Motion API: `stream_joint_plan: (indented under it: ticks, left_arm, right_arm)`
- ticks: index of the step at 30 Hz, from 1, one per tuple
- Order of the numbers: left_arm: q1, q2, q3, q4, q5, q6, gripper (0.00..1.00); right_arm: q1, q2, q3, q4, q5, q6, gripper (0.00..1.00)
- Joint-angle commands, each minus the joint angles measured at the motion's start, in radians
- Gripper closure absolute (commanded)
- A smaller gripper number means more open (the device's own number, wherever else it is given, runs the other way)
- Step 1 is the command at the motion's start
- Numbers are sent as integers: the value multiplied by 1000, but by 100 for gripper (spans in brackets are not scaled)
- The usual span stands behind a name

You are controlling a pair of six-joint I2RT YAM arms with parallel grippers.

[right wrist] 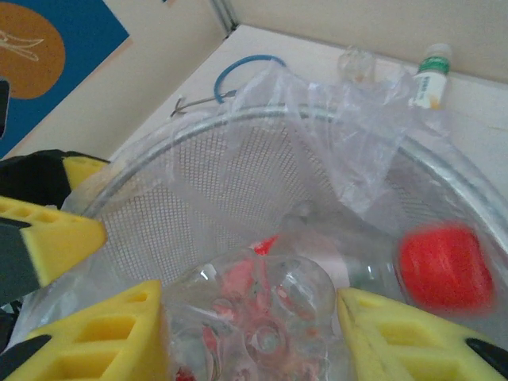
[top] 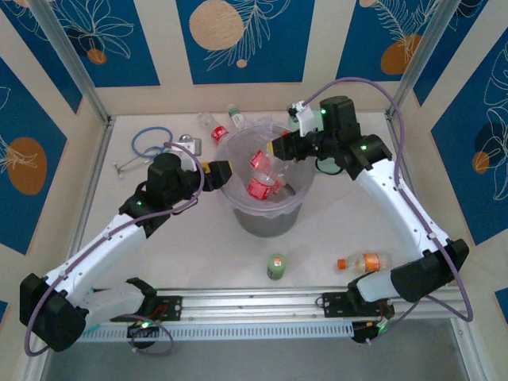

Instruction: Put the plastic bottles in the bin

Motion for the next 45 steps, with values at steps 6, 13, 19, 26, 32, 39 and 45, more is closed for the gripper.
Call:
stream_joint_plan:
  ticks: [6,13,19,26,32,39,45]
  left_arm:
    - [-15,-34,57,-117,-118,2,29]
    - [-15,-41,94,-205,-192,2,35]
    - [-14,-11,137,-245,-247,15,39]
    - [-15,70,191,-249,-220,38,40]
    - [-15,114,225,-212,-174,57,38]
    - [-15,188,302,-262,-140,98,38]
    - [-15,221,320,-309,-144,135,44]
  right_arm:
    - [153,82,-101,25,95,-8,97]
    - [176,92,-194,166,1,-1,98]
    - [186,106,-254,235,-119,-30,97]
    - [174,58,-189,167,-126,-62,88]
    - [159,37,-66,47,-69,-86,48]
    - [88,-3,104,-118,50,-17,7]
    - [-83,-99,135,-332,98,159,2]
